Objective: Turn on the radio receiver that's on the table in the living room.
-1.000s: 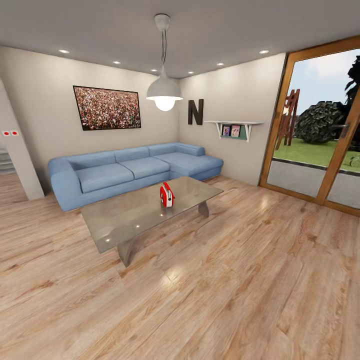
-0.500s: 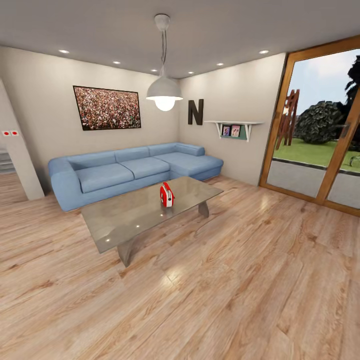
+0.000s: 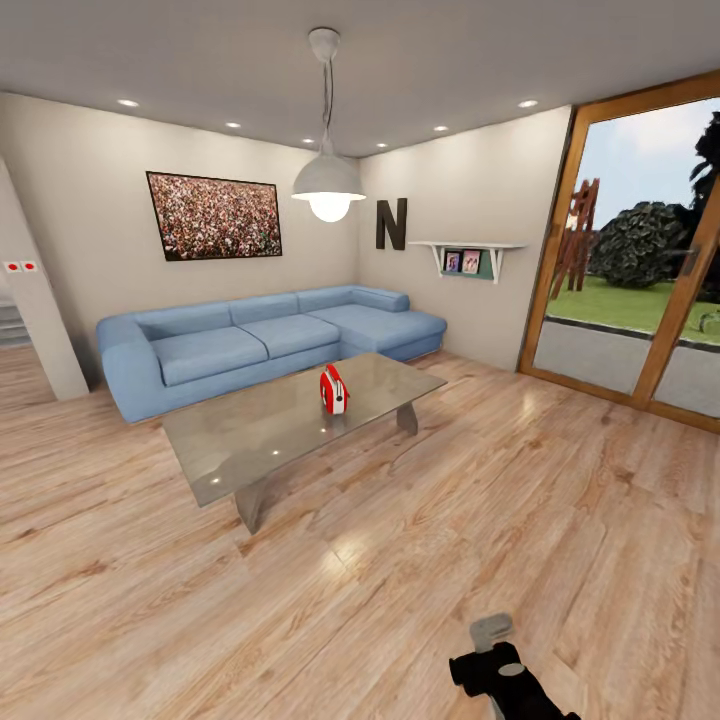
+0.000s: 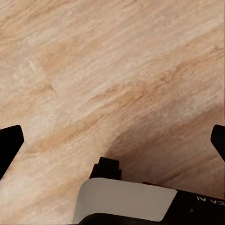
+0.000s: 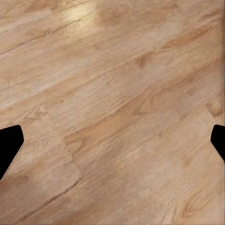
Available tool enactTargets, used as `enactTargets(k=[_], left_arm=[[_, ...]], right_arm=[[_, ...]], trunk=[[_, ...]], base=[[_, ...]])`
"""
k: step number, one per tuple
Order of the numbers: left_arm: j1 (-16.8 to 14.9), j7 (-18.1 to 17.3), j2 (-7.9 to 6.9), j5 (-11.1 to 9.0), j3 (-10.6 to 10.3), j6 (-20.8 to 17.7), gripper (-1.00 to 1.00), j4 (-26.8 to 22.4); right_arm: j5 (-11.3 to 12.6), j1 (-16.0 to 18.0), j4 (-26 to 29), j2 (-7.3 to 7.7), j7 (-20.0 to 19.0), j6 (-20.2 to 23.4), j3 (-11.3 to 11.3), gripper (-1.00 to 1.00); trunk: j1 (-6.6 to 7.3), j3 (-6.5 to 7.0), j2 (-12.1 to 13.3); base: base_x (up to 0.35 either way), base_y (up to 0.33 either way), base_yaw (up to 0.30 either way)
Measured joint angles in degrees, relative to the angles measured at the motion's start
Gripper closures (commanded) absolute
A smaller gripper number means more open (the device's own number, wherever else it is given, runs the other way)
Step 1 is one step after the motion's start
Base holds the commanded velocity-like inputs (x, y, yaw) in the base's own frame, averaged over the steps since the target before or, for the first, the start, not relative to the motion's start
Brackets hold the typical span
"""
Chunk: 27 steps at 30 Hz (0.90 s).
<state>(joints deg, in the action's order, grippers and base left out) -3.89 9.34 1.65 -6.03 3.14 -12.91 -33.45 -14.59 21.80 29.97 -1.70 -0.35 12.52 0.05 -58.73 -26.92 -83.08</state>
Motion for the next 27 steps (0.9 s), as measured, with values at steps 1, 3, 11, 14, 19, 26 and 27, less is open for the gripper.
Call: enactTargets(k=[1,3,11,14,19,26,27], left_arm=[[-0.31,0.01,-0.64,-0.39,0.74,-0.16,-1.00,-0.06],[-0.63,0.02,-1.81,-1.04,1.72,-0.33,-1.00,-0.26],[-0.85,-0.22,-2.62,-1.14,2.32,0.22,-1.00,-1.06],[-0.86,-0.30,-2.71,-0.99,2.22,1.62,-1.00,-0.89],[-0.86,1.13,-2.51,-0.80,2.36,3.97,-1.00,-0.85],[-0.86,3.90,-2.58,-0.74,2.32,3.90,-1.00,-0.83],[-0.86,4.02,-2.66,-0.77,2.33,3.95,-1.00,-0.83]], right_arm=[[0.02,0.55,-0.03,-0.02,0.00,0.05,-0.02,-1.00],[0.06,1.43,-0.10,-0.04,0.00,0.26,-0.04,-1.00],[-0.20,2.09,-0.24,-0.06,0.00,0.53,-0.08,-1.00],[-0.26,2.10,-0.26,-0.06,0.00,0.43,-0.12,-1.00],[-0.26,2.11,-0.26,-0.06,0.00,0.40,-0.13,-1.00],[-0.26,2.11,-0.29,-0.06,0.07,0.33,-0.13,-1.00],[-0.26,2.11,-0.31,-0.08,0.08,0.33,-0.13,-1.00]], trunk=[[0.00,0.00,0.00],[0.00,0.00,0.00],[0.00,-0.01,0.00],[0.00,0.00,0.00],[0.00,0.00,0.00],[0.00,0.00,0.00],[0.00,0.00,0.00]], base=[[0.000,0.000,0.000],[0.000,0.000,0.000],[0.066,-0.040,0.000],[0.285,-0.103,0.000],[0.319,-0.091,0.000],[0.327,-0.014,0.128],[0.328,-0.002,0.261]])
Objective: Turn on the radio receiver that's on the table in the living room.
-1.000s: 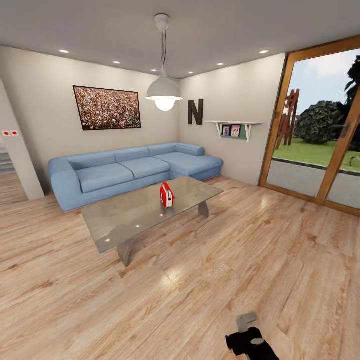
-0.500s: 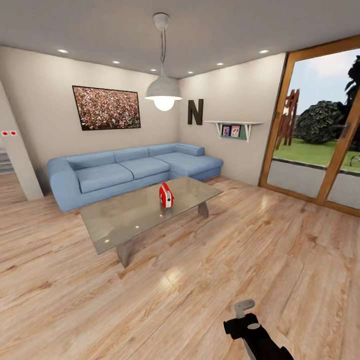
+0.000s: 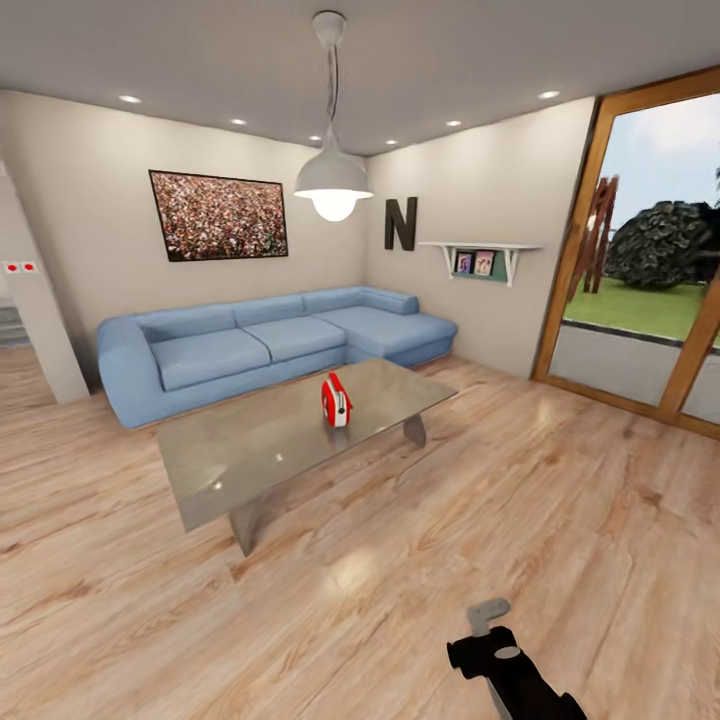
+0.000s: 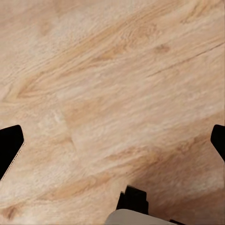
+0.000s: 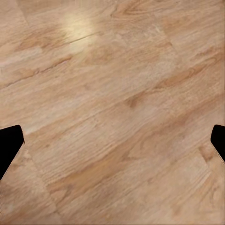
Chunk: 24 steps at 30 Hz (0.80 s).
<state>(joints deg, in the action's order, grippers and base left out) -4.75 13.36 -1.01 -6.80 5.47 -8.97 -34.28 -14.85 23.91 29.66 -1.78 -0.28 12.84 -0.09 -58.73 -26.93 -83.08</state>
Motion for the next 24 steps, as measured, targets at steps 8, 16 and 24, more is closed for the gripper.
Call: enactTargets(k=[8,16,24], left_arm=[[0.00,0.17,-0.22,-0.07,0.39,1.28,-1.00,1.20],[0.00,0.25,-0.30,-0.06,0.34,1.40,-1.00,1.32],[0.00,0.85,-0.25,-0.06,0.41,1.41,-1.00,1.34]], right_arm=[[0.00,0.00,-0.12,-0.07,0.01,-0.01,0.00,-1.00],[0.01,0.00,-0.12,-0.07,0.01,-0.01,0.00,-1.00],[0.08,0.00,-0.12,-0.07,0.01,-0.15,0.00,-1.00]], trunk=[[0.00,0.00,0.00],[0.00,0.00,0.00],[0.00,0.00,0.00]], base=[[0.328,0.000,0.287],[0.328,-0.032,0.291],[0.290,-0.198,0.278]])
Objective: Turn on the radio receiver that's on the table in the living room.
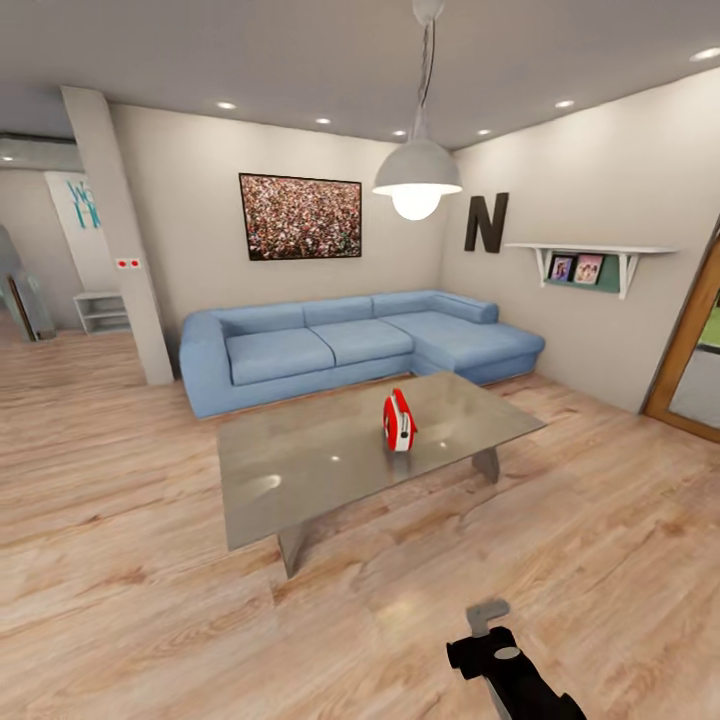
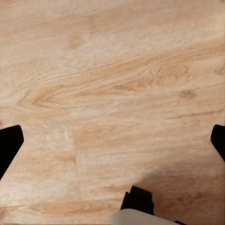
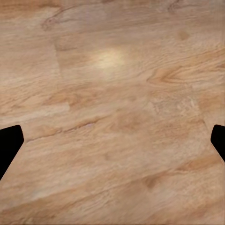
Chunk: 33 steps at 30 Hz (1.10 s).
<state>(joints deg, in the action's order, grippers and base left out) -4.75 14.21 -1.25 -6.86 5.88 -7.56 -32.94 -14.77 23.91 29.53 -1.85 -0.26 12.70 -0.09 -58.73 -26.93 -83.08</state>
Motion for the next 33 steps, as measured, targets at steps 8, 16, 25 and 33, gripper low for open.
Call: enactTargets(k=[8,16,25,33], left_arm=[[0.00,0.12,0.02,0.00,0.01,0.00,-1.00,0.06],[0.00,0.12,0.02,0.00,0.01,0.00,-1.00,0.03],[0.00,0.12,0.02,0.00,0.01,0.00,-1.00,0.07],[0.00,0.12,0.02,0.00,0.01,0.00,-1.00,0.07]], right_arm=[[0.00,0.00,0.00,0.00,0.00,-0.04,0.00,-1.00],[0.00,0.00,-0.02,0.00,0.00,-0.04,0.00,-1.00],[0.03,0.00,0.00,0.00,0.00,-0.10,0.06,-1.00],[0.09,0.00,-0.03,0.00,0.00,-0.13,0.09,-1.00]], trunk=[[0.00,0.00,0.00],[0.00,0.00,0.00],[0.00,0.00,0.00],[0.00,0.00,0.00]], base=[[0.259,-0.251,0.265],[0.258,-0.253,0.153],[0.258,-0.253,0.006],[0.258,-0.251,0.000]])
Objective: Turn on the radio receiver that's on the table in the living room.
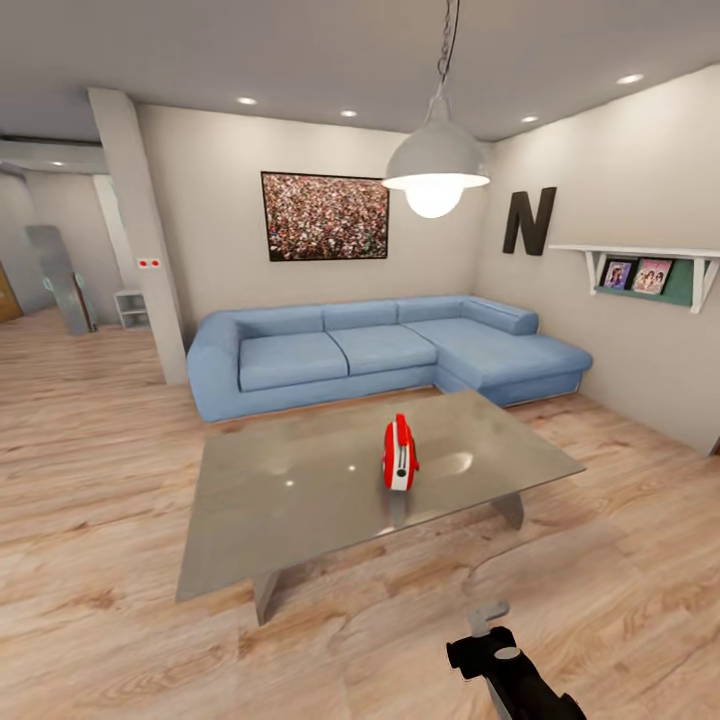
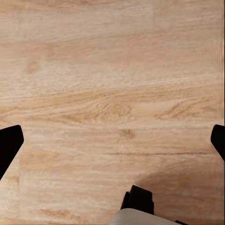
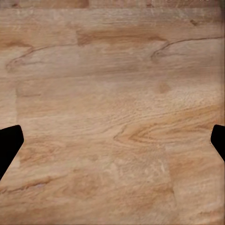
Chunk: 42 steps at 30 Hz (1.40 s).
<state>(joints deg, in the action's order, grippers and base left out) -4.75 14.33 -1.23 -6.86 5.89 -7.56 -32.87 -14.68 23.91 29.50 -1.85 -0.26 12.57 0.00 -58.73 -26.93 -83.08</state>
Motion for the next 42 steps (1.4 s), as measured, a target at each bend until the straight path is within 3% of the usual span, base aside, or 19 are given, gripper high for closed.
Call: enactTargets(k=[20,28,42], left_arm=[[0.00,-0.04,-0.07,-0.08,0.02,0.32,-1.00,0.00],[0.00,-0.02,0.42,0.01,0.11,4.65,-1.00,-0.08],[0.00,0.26,-0.67,-0.26,0.35,5.05,-1.00,0.00]], right_arm=[[0.09,0.00,-0.14,0.00,0.00,0.00,-0.01,-1.00],[0.13,0.00,-0.14,0.00,-0.02,-0.09,0.00,-1.00],[0.35,0.00,-0.32,0.00,-0.09,-2.38,0.00,-1.00]], trunk=[[0.00,0.00,0.00],[0.00,0.00,0.00],[0.00,0.00,0.00]], base=[[0.279,-0.069,0.000],[0.054,0.000,0.000],[0.307,0.000,0.000]])
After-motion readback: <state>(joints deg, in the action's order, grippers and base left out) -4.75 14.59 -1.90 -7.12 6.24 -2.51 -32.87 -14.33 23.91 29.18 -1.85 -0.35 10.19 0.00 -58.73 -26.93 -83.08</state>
